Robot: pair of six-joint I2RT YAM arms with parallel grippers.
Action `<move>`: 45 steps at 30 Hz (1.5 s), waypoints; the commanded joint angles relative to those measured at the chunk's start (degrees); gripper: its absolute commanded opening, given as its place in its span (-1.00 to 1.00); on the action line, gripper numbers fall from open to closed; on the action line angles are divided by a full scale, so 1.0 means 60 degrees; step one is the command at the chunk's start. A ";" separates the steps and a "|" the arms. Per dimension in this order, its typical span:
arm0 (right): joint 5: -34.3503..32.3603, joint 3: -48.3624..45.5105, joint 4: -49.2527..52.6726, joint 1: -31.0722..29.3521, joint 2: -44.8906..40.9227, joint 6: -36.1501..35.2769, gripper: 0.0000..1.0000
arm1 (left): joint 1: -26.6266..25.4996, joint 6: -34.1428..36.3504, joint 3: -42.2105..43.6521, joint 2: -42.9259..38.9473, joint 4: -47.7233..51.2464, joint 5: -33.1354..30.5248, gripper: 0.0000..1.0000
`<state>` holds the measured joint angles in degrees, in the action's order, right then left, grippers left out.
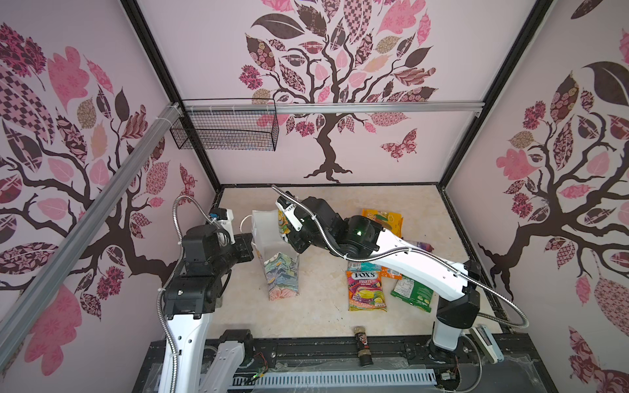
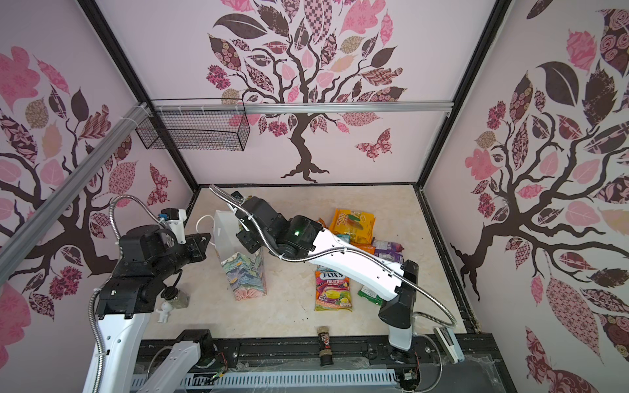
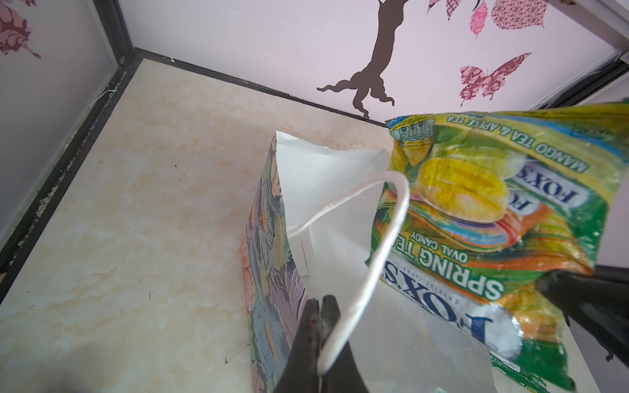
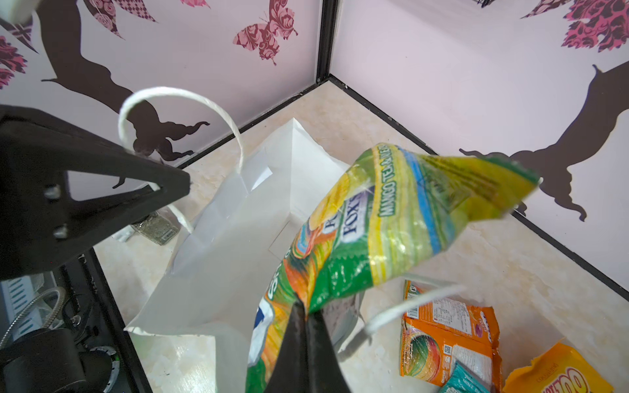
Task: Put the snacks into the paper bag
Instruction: 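Carry the FOX'S packet over the bag opening with the right gripper, then lower the packet into the bag and open the right gripper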
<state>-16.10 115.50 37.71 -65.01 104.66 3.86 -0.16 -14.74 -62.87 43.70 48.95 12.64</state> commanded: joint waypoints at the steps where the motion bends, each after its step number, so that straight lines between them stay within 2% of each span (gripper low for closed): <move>1: -0.0285 -0.0016 -0.0752 -0.0004 0.0072 -0.0017 -1.00 | 0.0003 0.0157 0.0181 -0.0018 -0.0028 -0.0069 -1.00; 15: -0.0218 -0.0748 -0.1407 0.0003 0.0076 0.0361 -1.00 | 0.0001 0.0216 0.0242 0.0040 -0.0013 -0.0143 -1.00; 20: -0.0234 -0.0873 -0.1510 -0.0004 0.0017 0.0353 -0.79 | 0.0000 0.0201 0.0280 0.0021 -0.0051 -0.0130 -1.00; 22: -0.0203 -0.0845 -0.1511 0.0009 0.0003 0.0360 -0.63 | 0.0010 0.0201 0.0285 0.0026 -0.0057 -0.0130 -1.00; 25: -0.0102 -0.0832 -0.1510 0.0006 -0.0066 0.0384 -0.58 | 0.0011 0.0201 0.0274 0.0037 -0.0043 -0.0130 -1.00; 38: 0.0291 -0.0857 -0.1759 0.0002 -0.0392 0.0410 -0.53 | -0.0001 0.0165 0.0311 0.0117 -0.0146 -0.0057 -1.00; 45: 0.0446 -0.0330 -0.1888 -0.0001 -0.0512 0.0663 -0.51 | -0.0001 0.0108 0.0288 0.0144 -0.0186 -0.0094 -1.00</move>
<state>-14.22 110.13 28.01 -65.01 104.49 6.63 -0.16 -14.55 -62.39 44.62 48.93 12.12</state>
